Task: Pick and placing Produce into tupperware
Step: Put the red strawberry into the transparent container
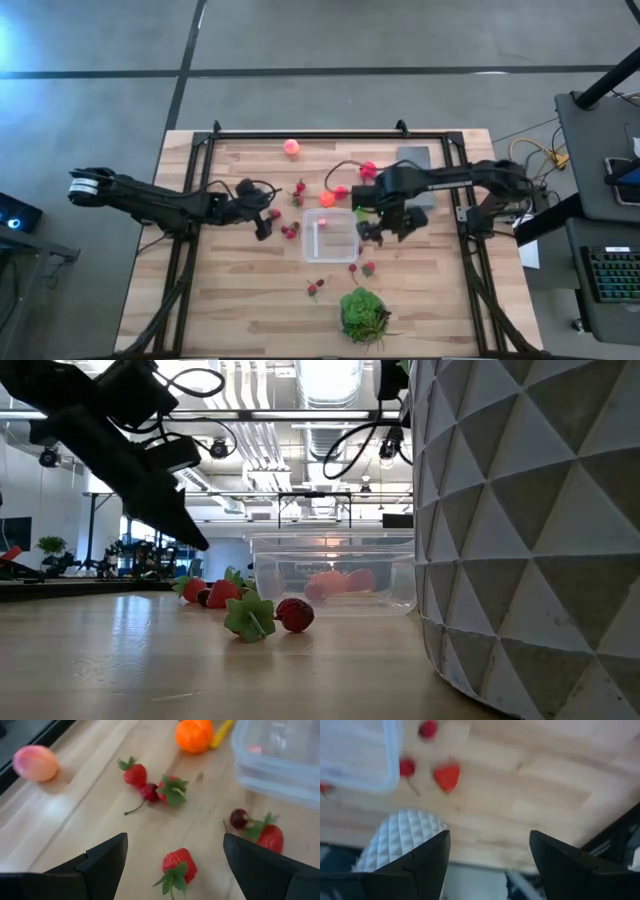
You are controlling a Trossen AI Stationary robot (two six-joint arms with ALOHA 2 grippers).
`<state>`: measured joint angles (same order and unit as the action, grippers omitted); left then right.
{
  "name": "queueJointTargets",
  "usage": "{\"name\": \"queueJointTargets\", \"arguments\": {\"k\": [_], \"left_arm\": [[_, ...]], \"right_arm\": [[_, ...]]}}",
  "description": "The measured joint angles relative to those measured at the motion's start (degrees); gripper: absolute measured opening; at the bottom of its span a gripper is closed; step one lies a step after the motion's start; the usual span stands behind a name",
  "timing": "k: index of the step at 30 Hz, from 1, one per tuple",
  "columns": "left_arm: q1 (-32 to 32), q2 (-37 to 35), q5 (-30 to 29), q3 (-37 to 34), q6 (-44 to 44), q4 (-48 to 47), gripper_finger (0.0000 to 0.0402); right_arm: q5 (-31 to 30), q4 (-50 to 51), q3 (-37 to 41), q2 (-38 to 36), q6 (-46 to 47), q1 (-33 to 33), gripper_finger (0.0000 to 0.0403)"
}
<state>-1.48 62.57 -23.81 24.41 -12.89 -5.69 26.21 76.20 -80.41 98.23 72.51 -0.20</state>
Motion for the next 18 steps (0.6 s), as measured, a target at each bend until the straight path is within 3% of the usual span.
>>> {"name": "queueJointTargets", "arguments": {"k": [5,11,18], "left_arm": [[0.0,-1.69,5.83,-0.39,1.57,0.24,0.0312],[0.02,-1.99,6.92,-0.42,1.8,0.22,0.0312],[0.01,-2.0,11.12,0.24,6.04,-4.04,0.0312]], "right_arm": [[0.75,-3.04,-0.84,2.8,-2.05,3.43,0.0265],[0.26,-7.4,-0.8,6.65,-3.75,5.68,0.0265],[-8.4,-7.33,-0.78,6.84,-4.0,6.88,0.0265]]}}
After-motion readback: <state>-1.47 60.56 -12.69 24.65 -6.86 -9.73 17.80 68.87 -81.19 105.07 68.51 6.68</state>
